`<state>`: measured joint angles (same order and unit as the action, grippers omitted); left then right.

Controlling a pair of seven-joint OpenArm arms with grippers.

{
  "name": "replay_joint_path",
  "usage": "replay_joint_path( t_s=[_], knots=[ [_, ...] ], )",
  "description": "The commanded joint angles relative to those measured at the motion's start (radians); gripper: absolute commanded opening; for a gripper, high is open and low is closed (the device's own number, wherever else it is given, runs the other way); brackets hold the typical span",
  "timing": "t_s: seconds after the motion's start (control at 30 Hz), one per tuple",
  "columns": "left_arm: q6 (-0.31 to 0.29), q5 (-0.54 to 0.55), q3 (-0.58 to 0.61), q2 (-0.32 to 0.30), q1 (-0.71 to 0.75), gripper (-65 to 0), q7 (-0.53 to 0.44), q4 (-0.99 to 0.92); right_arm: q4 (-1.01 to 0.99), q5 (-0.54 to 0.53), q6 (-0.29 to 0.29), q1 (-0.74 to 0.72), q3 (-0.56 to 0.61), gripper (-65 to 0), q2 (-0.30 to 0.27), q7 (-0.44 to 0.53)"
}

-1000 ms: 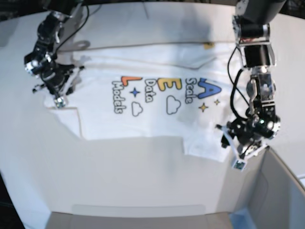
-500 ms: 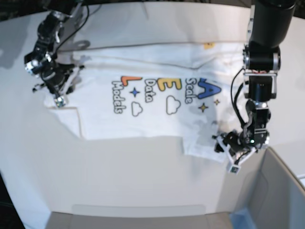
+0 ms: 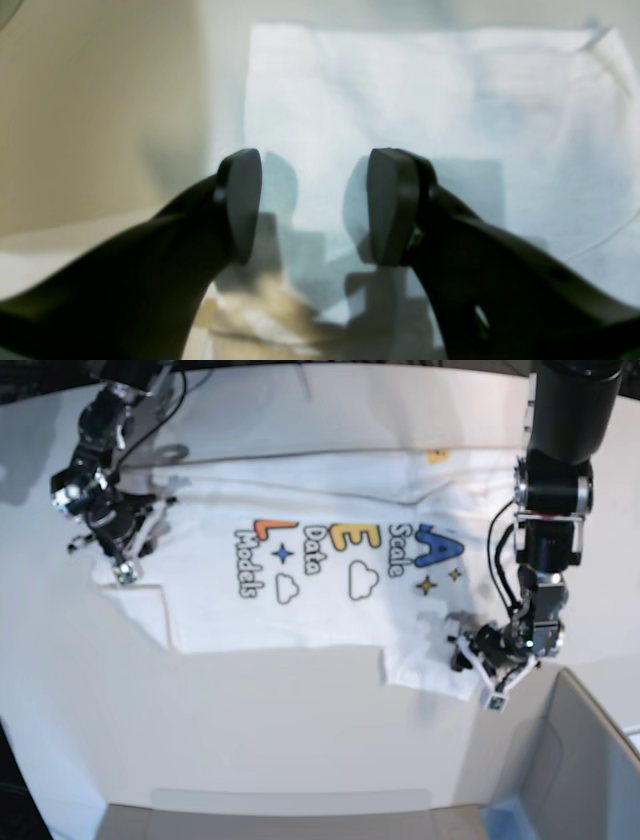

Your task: Layout the t-shirt on the table in an organized manner, then fold the t-shirt properly

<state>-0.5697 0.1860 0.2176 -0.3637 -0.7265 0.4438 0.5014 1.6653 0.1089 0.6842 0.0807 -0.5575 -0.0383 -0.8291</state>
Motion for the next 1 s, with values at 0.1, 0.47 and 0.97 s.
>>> replay_joint_path(
  t_s=[0.1, 0.47, 0.97],
  knots=[
    [-0.003, -0.004, 0.021, -0.007, -0.034, -30.6, -0.036, -0.047, 0.083, -0.013, 0.014, 0.000, 0.000, -60.0, -0.005, 0.024],
    [-0.003, -0.004, 0.022, -0.004, -0.029, -47.3, -0.035, -0.060, 0.172, -0.033, 0.014, -0.009, 0.000, -60.0, 0.005, 0.023],
    [-0.003, -0.004, 0.027, -0.004, -0.029, -55.0, -0.010, -0.057, 0.075, -0.042, 0.014, -0.127, -0.051, -55.6, 0.070, 0.015]
  ],
)
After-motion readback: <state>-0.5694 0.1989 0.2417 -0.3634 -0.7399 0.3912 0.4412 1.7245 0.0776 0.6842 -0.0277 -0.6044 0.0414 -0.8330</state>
